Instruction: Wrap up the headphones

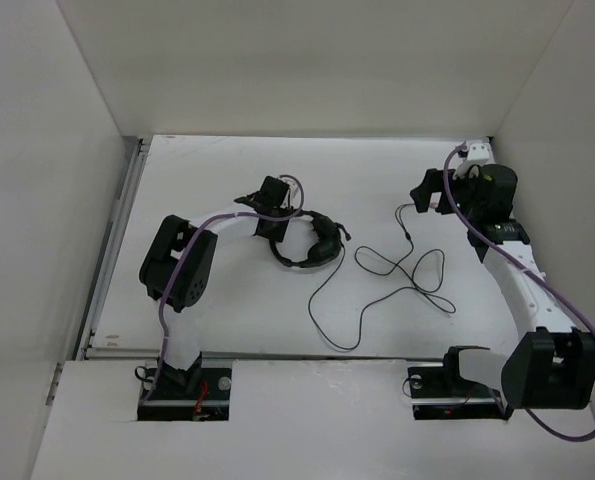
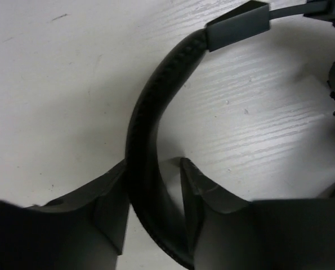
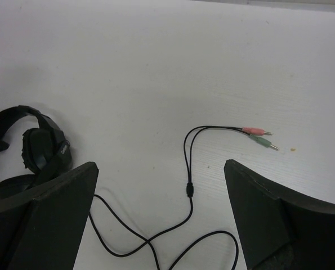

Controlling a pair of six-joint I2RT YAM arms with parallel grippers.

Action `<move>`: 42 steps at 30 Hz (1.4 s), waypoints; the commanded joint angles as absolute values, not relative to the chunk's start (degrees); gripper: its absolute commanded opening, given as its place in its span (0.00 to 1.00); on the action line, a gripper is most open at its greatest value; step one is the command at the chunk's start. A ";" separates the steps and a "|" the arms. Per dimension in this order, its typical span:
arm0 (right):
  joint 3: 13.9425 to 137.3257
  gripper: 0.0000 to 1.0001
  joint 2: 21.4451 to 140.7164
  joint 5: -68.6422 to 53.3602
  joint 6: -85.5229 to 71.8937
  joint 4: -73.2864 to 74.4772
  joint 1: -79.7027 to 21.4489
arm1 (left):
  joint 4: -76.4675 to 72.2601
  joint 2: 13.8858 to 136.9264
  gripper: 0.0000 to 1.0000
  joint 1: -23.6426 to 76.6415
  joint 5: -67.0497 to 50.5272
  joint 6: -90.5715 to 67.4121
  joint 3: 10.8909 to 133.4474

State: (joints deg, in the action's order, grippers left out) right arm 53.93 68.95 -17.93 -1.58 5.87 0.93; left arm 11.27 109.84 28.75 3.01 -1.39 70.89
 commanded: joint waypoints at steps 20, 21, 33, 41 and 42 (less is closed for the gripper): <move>57.21 1.00 62.05 -16.70 9.75 7.82 -9.61 | 17.22 107.24 0.00 33.45 2.11 -2.19 84.35; 57.56 1.00 62.31 -16.53 9.84 7.56 -10.75 | 18.62 106.01 0.00 32.74 1.59 -2.63 86.99; 67.57 0.97 69.24 -14.77 5.72 5.54 -21.05 | 24.17 98.62 0.00 23.43 0.27 -3.51 104.23; 79.62 1.00 81.46 -15.03 0.36 4.40 -22.89 | 24.79 100.19 0.00 16.13 -5.09 -11.07 111.27; 80.93 1.00 83.04 -15.03 -0.26 3.79 -23.76 | 24.87 100.46 0.00 15.34 -5.71 -11.77 111.88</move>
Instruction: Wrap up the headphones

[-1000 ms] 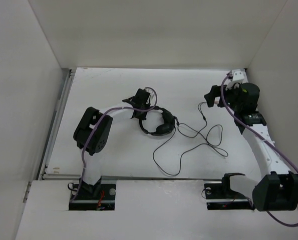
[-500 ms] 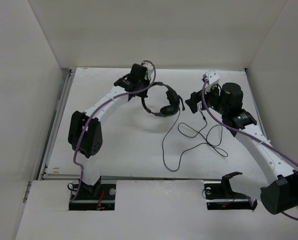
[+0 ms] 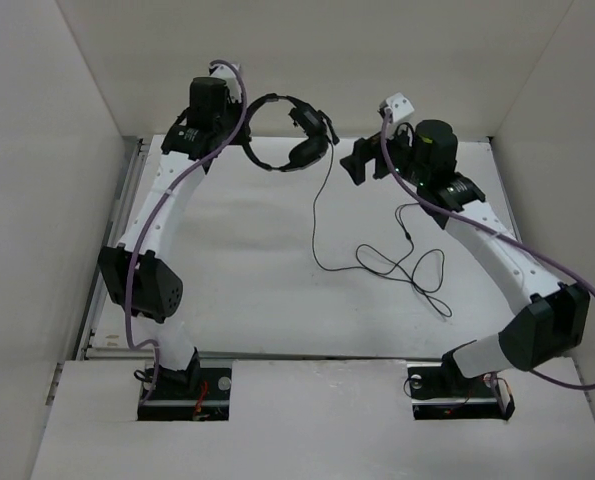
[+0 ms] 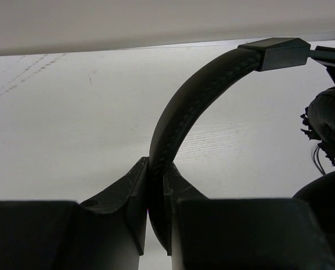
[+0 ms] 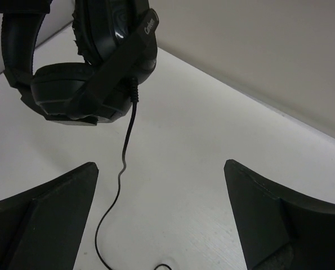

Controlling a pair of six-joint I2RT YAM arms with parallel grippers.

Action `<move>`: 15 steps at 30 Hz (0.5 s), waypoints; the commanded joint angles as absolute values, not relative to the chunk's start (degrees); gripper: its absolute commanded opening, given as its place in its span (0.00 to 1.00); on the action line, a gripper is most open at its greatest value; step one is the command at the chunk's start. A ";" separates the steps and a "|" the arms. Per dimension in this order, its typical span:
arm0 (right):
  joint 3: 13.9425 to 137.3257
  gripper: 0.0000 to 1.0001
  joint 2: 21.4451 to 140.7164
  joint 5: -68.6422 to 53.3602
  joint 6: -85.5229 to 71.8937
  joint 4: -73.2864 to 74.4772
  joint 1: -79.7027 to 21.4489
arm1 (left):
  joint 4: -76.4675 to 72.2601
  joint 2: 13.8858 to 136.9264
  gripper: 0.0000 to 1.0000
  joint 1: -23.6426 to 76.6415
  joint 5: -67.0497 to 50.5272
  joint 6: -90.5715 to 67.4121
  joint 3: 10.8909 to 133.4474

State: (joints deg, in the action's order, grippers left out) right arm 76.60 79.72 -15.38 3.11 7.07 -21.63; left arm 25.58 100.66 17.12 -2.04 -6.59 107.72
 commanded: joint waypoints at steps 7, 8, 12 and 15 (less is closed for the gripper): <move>88.85 1.00 92.54 -15.99 -6.32 -1.40 -26.41 | 26.01 101.69 0.00 10.51 -9.14 -16.17 116.89; 89.55 1.00 93.51 -16.00 -7.29 -2.36 -26.41 | 26.10 101.95 0.00 9.89 -9.40 -16.61 117.94; 91.84 1.00 97.46 -15.91 -9.05 -6.84 -26.50 | 26.63 102.83 0.00 8.48 -10.98 -17.93 121.81; 93.60 1.00 101.32 -15.91 -9.66 -11.32 -26.59 | 26.81 103.45 0.00 7.69 -12.65 -19.68 124.97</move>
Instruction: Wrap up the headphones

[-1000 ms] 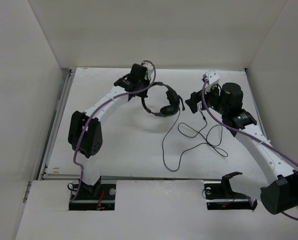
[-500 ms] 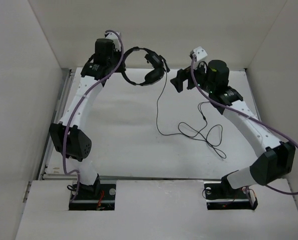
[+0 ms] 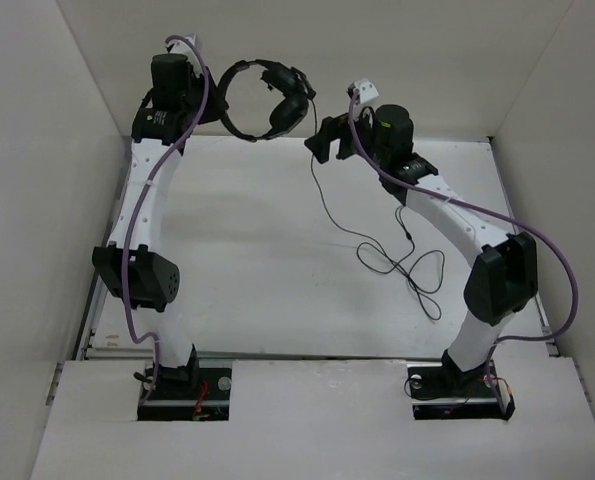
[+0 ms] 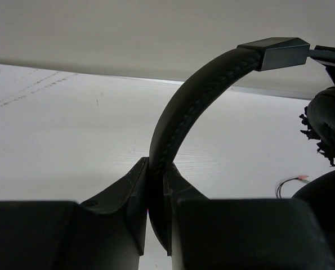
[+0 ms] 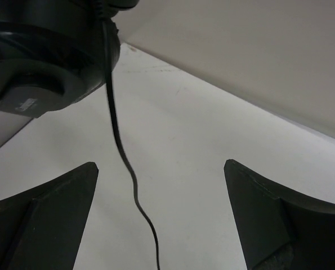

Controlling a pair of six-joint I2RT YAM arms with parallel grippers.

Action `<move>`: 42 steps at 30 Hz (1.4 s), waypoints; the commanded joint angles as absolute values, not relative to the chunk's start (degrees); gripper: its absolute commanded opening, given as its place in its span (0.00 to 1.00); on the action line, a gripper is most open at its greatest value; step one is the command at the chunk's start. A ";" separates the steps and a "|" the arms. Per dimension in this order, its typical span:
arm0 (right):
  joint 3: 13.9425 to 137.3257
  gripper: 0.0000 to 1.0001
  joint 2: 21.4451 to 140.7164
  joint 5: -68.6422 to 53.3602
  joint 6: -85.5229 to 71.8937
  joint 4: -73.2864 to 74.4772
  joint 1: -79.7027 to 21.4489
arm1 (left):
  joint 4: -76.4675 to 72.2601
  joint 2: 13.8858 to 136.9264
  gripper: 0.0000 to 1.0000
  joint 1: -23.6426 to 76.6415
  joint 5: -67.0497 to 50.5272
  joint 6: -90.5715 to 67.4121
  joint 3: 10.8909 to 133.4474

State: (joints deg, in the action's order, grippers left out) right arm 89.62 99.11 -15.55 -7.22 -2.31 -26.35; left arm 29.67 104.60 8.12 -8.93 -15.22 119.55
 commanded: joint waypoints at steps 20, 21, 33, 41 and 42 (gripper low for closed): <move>79.82 0.76 109.43 -24.07 -16.97 -29.27 -30.36 | 24.70 106.70 0.00 3.82 -18.02 -28.39 135.09; 78.59 0.73 108.99 -25.04 -16.79 -29.35 -30.71 | 24.52 106.79 0.00 3.65 -18.02 -28.56 135.09; 68.65 0.51 103.45 -29.97 -12.22 -27.86 -34.32 | 22.77 107.58 0.00 0.13 -18.02 -30.23 135.79; 71.36 0.00 101.08 -27.79 -1.52 -14.98 -36.86 | 22.41 108.63 0.00 -0.49 -15.13 -30.15 134.30; 72.76 0.00 100.81 -25.86 1.38 -11.46 -37.30 | 22.41 108.81 0.00 -0.22 -13.99 -29.97 133.86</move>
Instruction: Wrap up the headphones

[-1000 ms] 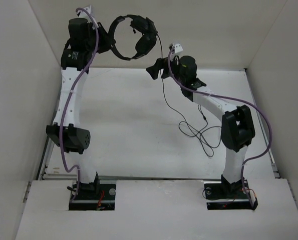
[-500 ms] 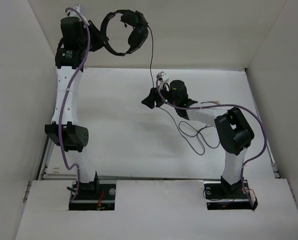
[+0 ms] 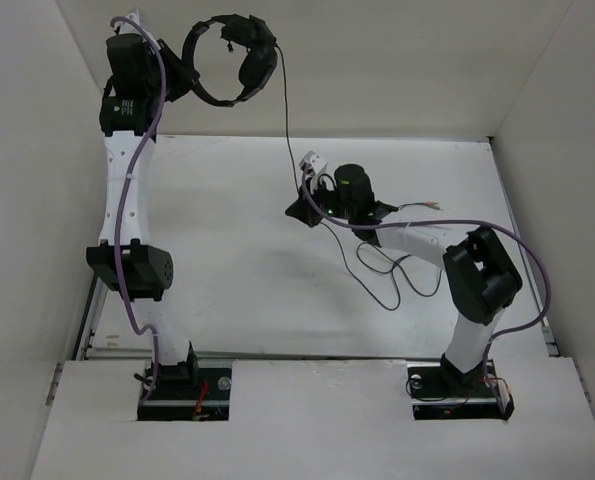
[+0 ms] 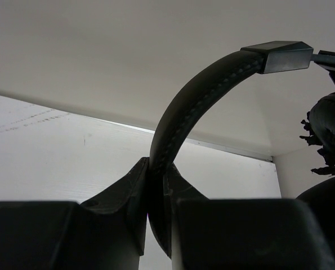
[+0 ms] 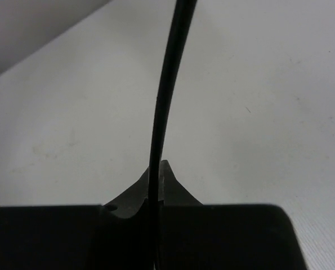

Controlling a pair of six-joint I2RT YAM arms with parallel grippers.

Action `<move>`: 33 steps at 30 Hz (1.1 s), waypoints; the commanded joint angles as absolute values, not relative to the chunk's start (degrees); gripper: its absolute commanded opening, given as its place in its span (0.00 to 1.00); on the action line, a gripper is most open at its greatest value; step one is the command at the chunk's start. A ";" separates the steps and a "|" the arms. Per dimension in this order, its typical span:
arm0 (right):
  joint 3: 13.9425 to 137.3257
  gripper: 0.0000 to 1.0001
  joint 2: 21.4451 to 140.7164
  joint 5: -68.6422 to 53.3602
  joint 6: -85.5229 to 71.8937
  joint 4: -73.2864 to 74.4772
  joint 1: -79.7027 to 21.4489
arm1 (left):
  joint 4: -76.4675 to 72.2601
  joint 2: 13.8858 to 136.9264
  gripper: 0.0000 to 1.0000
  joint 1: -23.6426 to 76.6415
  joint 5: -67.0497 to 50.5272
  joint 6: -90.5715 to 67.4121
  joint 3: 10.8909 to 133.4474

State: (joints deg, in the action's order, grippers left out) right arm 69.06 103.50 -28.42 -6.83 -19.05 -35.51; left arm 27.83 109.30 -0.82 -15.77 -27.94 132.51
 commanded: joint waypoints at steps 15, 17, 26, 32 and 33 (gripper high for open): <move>87.79 0.00 92.46 11.42 81.28 5.72 -34.94 | 18.81 111.79 0.00 10.32 10.89 -13.98 119.72; 90.25 0.00 92.20 11.60 85.23 4.93 -34.93 | 19.24 112.32 0.00 11.90 11.34 -12.31 118.31; 104.23 0.00 97.55 8.97 89.21 -0.43 -28.44 | 18.55 108.12 0.00 20.16 6.17 -0.80 108.38; 104.24 0.00 100.46 5.45 81.50 -3.61 -24.04 | 11.96 99.24 0.00 22.28 -6.39 1.49 100.55; 104.24 0.00 100.72 4.93 79.04 -3.34 -23.51 | 11.08 98.10 0.00 22.19 -8.33 1.23 100.11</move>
